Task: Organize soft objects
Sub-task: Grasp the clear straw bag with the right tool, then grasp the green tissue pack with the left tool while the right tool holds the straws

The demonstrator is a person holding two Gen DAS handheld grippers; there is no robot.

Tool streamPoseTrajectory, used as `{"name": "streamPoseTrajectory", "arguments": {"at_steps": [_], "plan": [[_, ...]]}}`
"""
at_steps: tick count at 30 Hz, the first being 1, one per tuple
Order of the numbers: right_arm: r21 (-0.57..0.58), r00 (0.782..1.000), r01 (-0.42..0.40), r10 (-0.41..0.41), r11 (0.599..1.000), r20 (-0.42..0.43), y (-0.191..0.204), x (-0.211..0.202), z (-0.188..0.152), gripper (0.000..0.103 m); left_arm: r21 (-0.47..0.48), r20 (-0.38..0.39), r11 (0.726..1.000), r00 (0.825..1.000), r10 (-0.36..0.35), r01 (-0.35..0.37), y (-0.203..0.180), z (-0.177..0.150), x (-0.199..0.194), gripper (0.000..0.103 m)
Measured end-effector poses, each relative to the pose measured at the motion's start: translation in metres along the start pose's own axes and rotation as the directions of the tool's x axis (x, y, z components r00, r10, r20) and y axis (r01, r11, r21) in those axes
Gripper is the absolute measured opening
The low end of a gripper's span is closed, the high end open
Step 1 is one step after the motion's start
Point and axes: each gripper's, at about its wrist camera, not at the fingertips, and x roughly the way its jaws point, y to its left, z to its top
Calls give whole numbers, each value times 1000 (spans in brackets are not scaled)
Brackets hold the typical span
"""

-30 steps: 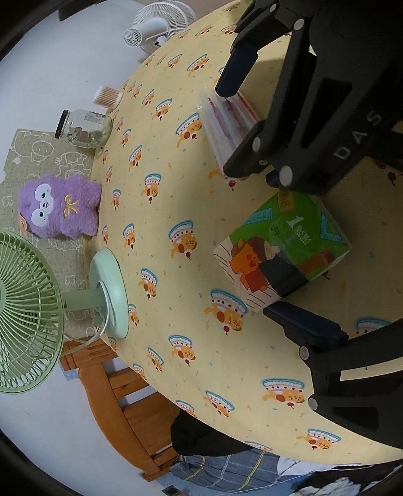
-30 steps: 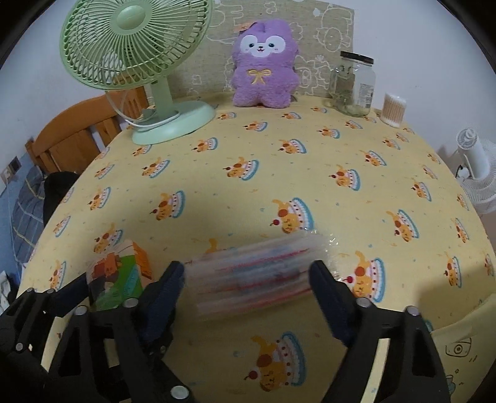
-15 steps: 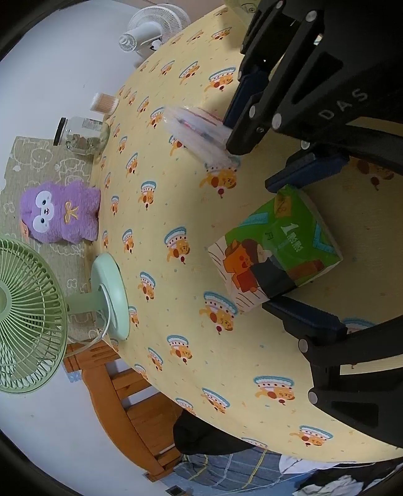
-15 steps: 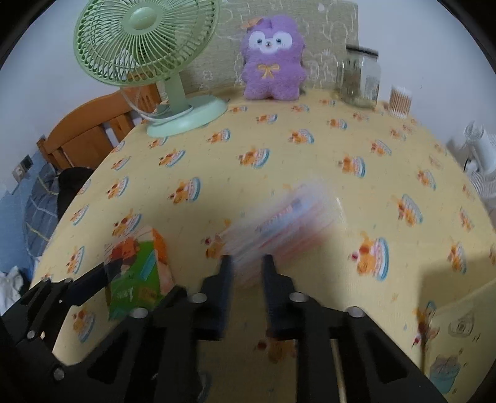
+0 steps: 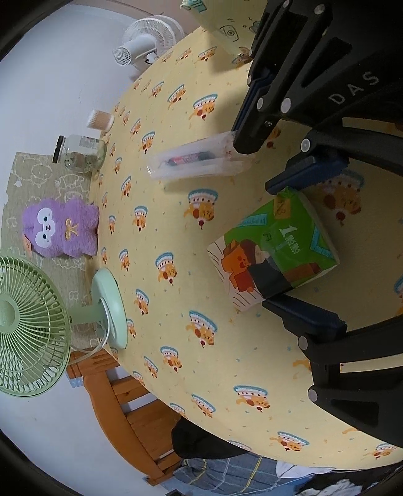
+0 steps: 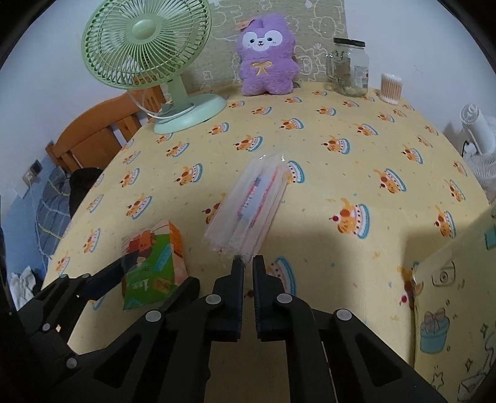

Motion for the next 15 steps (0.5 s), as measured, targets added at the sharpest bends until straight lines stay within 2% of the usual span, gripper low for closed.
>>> {"name": "streamPoseTrajectory", "arguments": {"at_steps": [2, 4, 5, 6, 7, 15], "plan": [[-19, 1000, 14, -14, 1000, 2, 2, -4, -2, 14, 2, 0, 1000, 1000, -3, 3, -2, -2, -2, 67], [-27, 1000, 19, -19, 999, 6, 2, -8, -4, 27, -1, 1, 1000, 1000, -7, 7, -3, -3, -4, 67], [-26, 1000, 16, -16, 1000, 9, 2, -10, -5, 47, -1, 3, 1000, 1000, -6, 6, -2, -4, -5, 67], [-23, 1000, 20, -20, 1000, 20, 1, -12, -5, 56, -2, 6, 1000, 1000, -4, 4, -2, -4, -7, 67], [-23, 999, 25, -24, 999, 34, 1, -15, -6, 70, -6, 11, 1000, 1000, -7, 7, -1, -4, -9, 67], [-26, 999, 22, -21, 999, 50, 7, -9, 0, 72, -1, 26, 1000, 1000, 6, -6, 5, 1, -10, 67]]}}
